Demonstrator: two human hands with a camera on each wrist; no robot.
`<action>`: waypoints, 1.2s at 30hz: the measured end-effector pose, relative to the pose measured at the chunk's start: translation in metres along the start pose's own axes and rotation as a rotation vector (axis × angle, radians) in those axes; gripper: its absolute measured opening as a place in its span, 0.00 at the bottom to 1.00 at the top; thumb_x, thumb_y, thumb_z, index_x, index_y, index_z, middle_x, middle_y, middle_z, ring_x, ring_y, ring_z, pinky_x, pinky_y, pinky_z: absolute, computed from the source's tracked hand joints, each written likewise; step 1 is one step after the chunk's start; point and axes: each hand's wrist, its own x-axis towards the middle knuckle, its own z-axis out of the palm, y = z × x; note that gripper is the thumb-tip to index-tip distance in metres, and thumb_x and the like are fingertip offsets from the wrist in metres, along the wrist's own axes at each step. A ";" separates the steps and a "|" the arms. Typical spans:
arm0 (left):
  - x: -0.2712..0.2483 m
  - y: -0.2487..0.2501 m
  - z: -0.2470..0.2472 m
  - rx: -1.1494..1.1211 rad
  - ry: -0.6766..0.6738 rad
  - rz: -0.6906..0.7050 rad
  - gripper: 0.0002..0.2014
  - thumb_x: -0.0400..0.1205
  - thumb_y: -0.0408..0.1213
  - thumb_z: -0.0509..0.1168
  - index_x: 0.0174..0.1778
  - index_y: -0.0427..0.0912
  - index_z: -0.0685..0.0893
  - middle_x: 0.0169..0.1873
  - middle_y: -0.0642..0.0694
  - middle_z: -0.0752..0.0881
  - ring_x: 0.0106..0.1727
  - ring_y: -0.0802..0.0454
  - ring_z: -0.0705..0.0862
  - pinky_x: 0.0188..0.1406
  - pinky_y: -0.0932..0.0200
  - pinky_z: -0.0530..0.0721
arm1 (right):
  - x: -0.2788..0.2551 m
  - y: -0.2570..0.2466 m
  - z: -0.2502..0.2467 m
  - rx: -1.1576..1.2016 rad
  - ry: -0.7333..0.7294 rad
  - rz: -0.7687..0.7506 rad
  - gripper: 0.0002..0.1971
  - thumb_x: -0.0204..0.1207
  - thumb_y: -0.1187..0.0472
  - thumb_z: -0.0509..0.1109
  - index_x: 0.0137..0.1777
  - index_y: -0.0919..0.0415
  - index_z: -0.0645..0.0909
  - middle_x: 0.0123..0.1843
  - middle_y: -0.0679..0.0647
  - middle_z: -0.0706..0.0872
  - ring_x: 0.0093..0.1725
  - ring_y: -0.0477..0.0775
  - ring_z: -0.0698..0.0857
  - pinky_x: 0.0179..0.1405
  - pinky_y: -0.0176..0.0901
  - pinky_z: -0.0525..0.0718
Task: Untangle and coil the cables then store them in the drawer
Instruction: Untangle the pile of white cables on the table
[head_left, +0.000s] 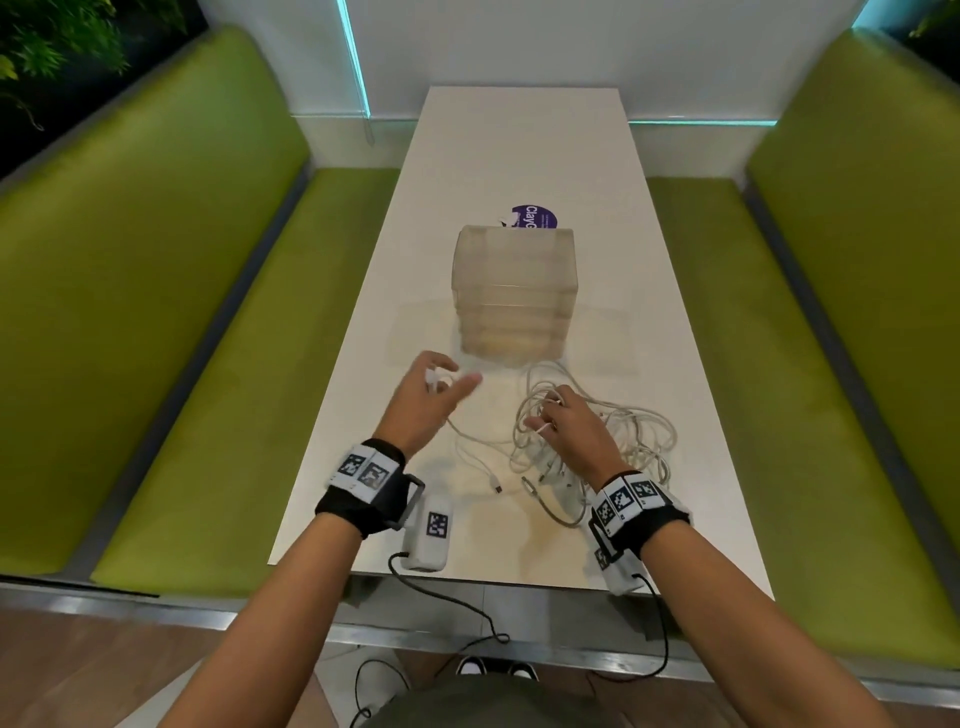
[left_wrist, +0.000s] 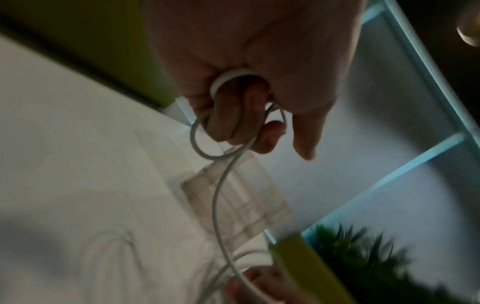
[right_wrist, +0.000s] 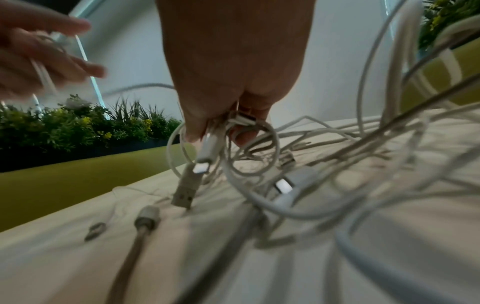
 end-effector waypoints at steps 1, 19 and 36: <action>0.000 -0.007 0.003 0.099 -0.067 0.028 0.13 0.76 0.52 0.71 0.49 0.50 0.80 0.25 0.53 0.75 0.25 0.57 0.71 0.26 0.63 0.69 | 0.001 -0.002 -0.001 0.009 -0.019 0.005 0.16 0.78 0.51 0.69 0.41 0.66 0.82 0.59 0.55 0.77 0.59 0.56 0.77 0.49 0.47 0.77; -0.010 0.014 -0.065 -0.233 0.633 0.252 0.09 0.84 0.36 0.61 0.37 0.46 0.78 0.29 0.51 0.75 0.25 0.62 0.70 0.24 0.65 0.69 | -0.007 -0.002 -0.028 -0.278 -0.252 0.013 0.07 0.74 0.56 0.70 0.50 0.55 0.84 0.81 0.54 0.63 0.76 0.62 0.64 0.67 0.60 0.75; -0.024 -0.001 0.087 0.467 -0.420 0.067 0.22 0.81 0.59 0.60 0.46 0.42 0.85 0.35 0.46 0.85 0.37 0.47 0.82 0.34 0.55 0.72 | -0.017 -0.025 -0.035 0.152 -0.017 -0.095 0.10 0.77 0.69 0.65 0.50 0.66 0.88 0.70 0.54 0.77 0.64 0.52 0.80 0.58 0.43 0.77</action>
